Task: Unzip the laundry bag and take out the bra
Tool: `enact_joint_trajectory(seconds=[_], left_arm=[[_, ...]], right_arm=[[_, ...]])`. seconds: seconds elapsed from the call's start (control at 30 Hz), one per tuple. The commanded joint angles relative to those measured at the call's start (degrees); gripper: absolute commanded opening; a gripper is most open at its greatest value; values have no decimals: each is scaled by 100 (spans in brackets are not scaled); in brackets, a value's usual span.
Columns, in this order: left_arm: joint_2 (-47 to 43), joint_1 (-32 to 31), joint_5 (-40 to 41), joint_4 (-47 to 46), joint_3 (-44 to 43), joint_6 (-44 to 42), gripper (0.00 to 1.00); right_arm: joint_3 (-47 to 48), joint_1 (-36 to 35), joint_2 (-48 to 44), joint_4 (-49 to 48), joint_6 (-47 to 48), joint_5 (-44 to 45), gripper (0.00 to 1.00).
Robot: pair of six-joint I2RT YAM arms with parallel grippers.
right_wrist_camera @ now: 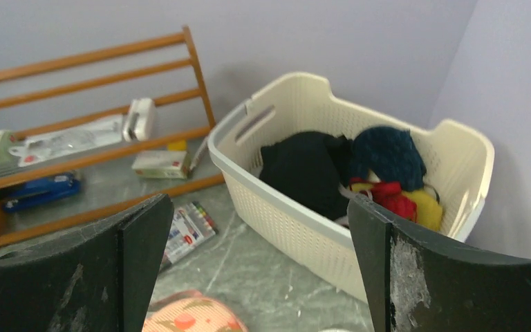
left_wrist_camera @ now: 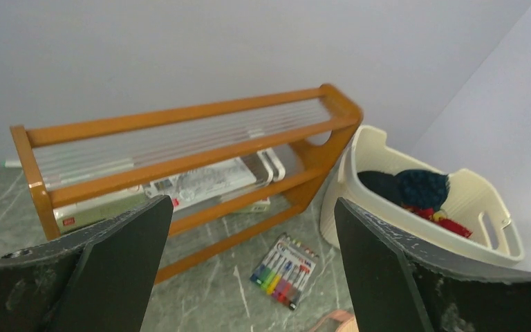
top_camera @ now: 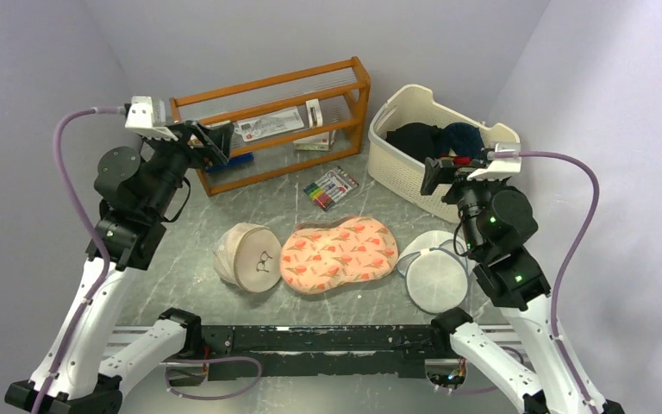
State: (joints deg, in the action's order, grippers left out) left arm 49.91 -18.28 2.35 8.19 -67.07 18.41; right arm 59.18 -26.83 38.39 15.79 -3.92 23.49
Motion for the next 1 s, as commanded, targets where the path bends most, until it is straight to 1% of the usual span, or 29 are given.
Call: enact_joint_trajectory(seconds=[0.0,0.2,0.4,0.6,0.7,0.83,0.97], left_arm=[[54,185,-474,-362,358,-87,99],[182,294,-973,-642,848,-84,99],[336,301,-1458,-873,1148,-55,99],[476,239,-1937,-1144,1301,3,100],[550,212,-2127,-1227,1311,28,100],[641,185,-2393,-1381,1331,85,100],[717,165,-2549,-1471,1334,100,100]], right_arm=[[-364,404,-83,65,-554,-39,100],[-889,889,-236,186,-1151,-170,100],[-1275,1200,-513,310,-1605,-1015,100],[-1704,1346,-816,57,-1747,-2392,100],[-1876,1385,-806,-84,-1855,-3056,100],[-1977,1405,-413,-306,-1968,-4260,100],[-2100,1399,104,-501,-2093,-5092,100]])
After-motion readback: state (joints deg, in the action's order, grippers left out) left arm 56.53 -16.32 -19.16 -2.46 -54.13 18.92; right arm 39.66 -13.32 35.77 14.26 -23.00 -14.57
